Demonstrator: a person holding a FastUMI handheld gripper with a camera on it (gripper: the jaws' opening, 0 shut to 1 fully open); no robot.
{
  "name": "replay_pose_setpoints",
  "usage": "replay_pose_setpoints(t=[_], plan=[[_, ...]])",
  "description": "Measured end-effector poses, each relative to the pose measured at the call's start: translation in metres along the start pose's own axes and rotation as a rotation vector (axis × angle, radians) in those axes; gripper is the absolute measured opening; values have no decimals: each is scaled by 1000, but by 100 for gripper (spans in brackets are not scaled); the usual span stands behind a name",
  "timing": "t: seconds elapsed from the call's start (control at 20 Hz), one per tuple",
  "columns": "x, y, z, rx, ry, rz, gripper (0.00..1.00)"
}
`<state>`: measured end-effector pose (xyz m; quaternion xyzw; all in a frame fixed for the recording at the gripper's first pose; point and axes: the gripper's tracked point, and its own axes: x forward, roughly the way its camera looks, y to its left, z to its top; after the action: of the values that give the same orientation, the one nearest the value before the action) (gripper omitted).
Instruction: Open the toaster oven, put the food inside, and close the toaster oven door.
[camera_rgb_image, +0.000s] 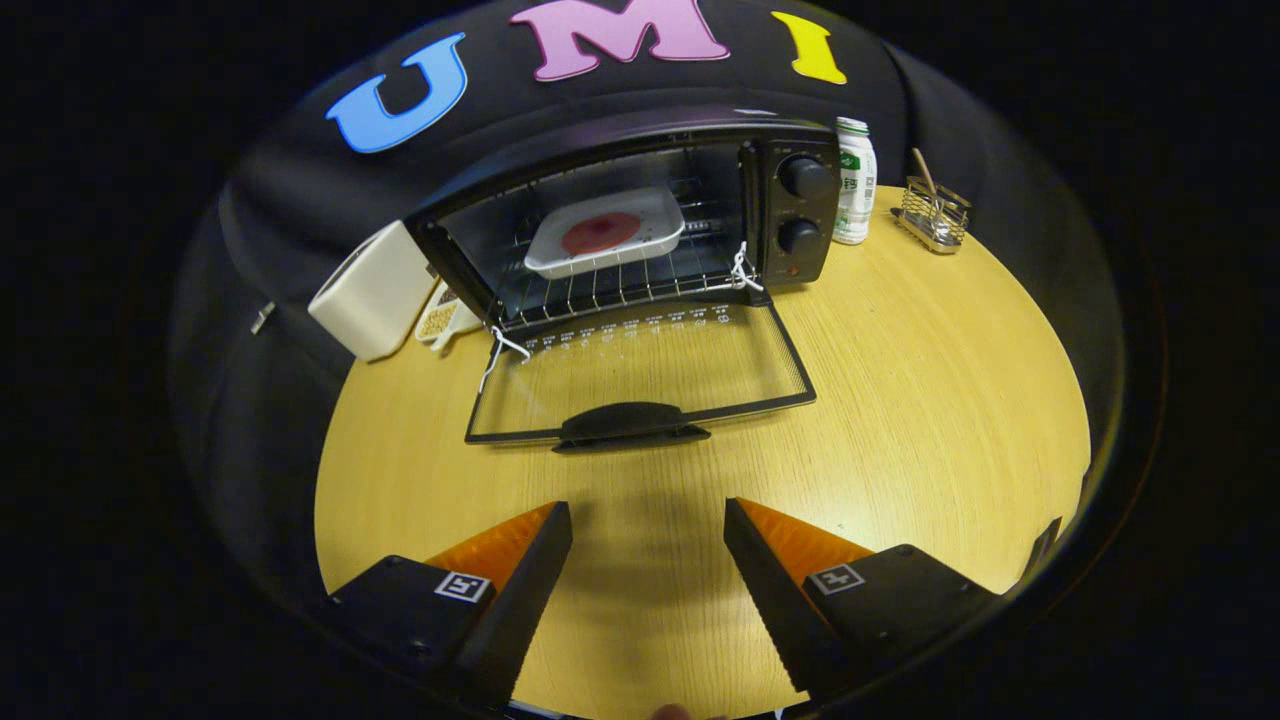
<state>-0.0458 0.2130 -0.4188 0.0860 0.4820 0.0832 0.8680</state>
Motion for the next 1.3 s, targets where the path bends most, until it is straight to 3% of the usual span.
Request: replay_pose_setpoints(t=[0.4,0.65,0.95,1.3], plan=[[55,11,-3,-120,50,-111,99],[73,12,2,-131,57,-155,99],[79,13,8,-106,84,-161,99],[51,18,19,-104,13,-131,99]])
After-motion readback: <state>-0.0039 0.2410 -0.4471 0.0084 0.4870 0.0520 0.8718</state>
